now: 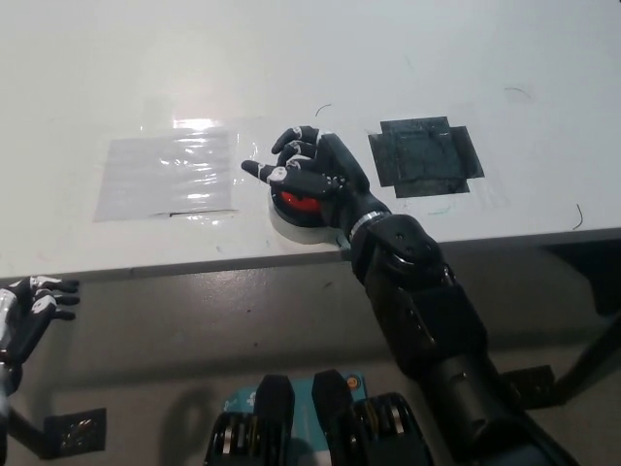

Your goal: The robot uses its right hand to make a fist and press the red button kept in the middle of the desk

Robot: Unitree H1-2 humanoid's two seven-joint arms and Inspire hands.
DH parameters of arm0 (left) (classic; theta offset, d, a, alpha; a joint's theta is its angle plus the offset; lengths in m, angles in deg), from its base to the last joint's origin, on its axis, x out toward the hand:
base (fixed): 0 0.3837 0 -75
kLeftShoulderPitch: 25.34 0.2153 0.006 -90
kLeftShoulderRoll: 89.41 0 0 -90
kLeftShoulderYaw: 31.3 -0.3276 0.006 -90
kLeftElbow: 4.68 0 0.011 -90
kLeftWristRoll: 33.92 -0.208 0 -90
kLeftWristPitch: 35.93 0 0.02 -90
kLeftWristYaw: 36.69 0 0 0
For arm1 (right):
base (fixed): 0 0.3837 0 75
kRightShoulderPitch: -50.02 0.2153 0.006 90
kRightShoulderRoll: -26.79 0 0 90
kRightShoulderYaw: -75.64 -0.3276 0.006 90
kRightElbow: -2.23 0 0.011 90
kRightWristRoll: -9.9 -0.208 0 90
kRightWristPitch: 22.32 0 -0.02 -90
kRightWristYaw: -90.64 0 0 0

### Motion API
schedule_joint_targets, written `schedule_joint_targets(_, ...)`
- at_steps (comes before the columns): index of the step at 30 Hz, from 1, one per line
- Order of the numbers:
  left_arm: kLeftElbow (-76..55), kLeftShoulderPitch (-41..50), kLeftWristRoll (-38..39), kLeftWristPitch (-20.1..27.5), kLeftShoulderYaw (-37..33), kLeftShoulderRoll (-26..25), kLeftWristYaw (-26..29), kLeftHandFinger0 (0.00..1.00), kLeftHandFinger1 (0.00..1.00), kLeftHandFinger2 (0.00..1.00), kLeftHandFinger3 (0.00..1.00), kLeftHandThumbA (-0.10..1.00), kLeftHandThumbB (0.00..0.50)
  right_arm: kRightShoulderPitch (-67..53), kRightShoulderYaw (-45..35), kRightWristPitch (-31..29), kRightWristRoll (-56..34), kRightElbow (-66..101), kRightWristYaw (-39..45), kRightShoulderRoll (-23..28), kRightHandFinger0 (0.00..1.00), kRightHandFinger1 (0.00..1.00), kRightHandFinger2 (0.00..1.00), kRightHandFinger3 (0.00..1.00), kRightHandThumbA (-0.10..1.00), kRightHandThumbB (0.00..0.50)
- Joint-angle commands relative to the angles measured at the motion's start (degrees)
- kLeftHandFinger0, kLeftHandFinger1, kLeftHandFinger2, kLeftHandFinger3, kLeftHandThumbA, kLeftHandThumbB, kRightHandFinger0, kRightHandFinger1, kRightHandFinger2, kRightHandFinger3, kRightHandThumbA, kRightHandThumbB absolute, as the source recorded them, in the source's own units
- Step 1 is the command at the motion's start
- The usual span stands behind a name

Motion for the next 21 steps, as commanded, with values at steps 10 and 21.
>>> schedule_joint_targets(10, 0.0, -3.2, 1.8, 1.1, 0.9, -1.2, -0.9, 0.54, 0.55, 0.60, 0.57, 0.54, 0.000, -3.3, -1.1, 2.7, 0.5, -2.7, 1.5, 0.6, 0.00, 0.00, 0.30, 0.42, 0.90, 0.037)
schedule_joint_targets(21, -0.9, -3.1, 1.1, 0.0, 0.7, -1.8, -1.0, 0.51, 0.53, 0.59, 0.58, 0.54, 0.002, -2.9, -1.4, 2.1, 0.6, -3.0, 2.1, 0.5, 0.00, 0.01, 0.33, 0.42, 0.91, 0.024)
